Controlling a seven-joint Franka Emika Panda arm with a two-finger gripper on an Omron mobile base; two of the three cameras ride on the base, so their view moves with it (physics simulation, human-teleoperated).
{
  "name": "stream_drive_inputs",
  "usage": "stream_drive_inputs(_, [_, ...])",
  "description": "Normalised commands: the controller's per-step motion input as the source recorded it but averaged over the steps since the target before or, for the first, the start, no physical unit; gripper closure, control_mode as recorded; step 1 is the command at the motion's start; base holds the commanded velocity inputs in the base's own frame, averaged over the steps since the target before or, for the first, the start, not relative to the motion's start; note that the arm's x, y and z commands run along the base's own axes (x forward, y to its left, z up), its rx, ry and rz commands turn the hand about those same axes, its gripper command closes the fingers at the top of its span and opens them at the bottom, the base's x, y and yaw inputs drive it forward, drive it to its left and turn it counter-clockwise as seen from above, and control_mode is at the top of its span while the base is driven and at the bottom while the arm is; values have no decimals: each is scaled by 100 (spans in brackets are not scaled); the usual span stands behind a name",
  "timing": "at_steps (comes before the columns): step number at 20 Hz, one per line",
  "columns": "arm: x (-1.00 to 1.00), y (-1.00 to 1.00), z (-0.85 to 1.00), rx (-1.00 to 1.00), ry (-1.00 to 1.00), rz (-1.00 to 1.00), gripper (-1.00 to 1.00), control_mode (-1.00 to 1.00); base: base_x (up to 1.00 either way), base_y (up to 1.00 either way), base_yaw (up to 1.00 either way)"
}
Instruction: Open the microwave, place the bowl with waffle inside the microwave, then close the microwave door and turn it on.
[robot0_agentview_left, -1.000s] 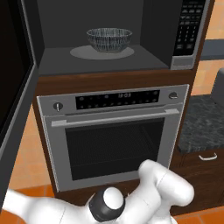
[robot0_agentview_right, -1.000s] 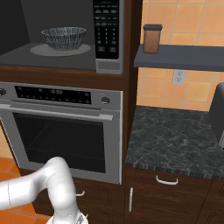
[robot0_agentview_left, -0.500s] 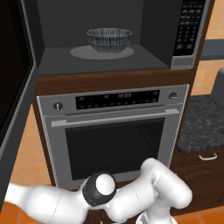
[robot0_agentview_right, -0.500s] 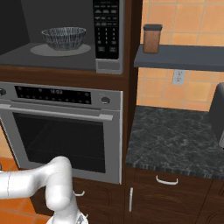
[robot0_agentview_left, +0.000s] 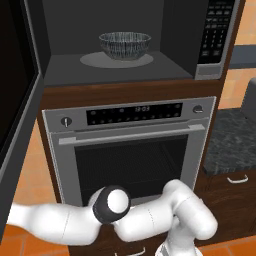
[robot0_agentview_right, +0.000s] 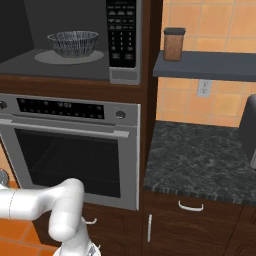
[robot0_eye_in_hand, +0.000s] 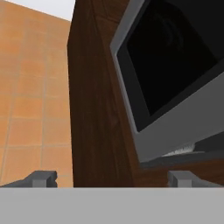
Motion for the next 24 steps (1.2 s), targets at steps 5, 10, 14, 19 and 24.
stream_drive_inputs(5, [0, -13, 23, 1, -1, 0, -100, -100, 0, 0, 0])
stream_drive_inputs(10, [0, -9, 33, 2, -5, 0, -100, -100, 0, 0, 0])
stream_drive_inputs(14, [0, -48, 29, 6, -1, -2, -100, -100, 0, 0, 0])
stream_drive_inputs(19, [0, -64, 33, 9, 0, -3, -100, -100, 0, 0, 0])
stream_drive_inputs(24, [0, -61, 33, 10, 0, 0, -100, -100, 0, 0, 0])
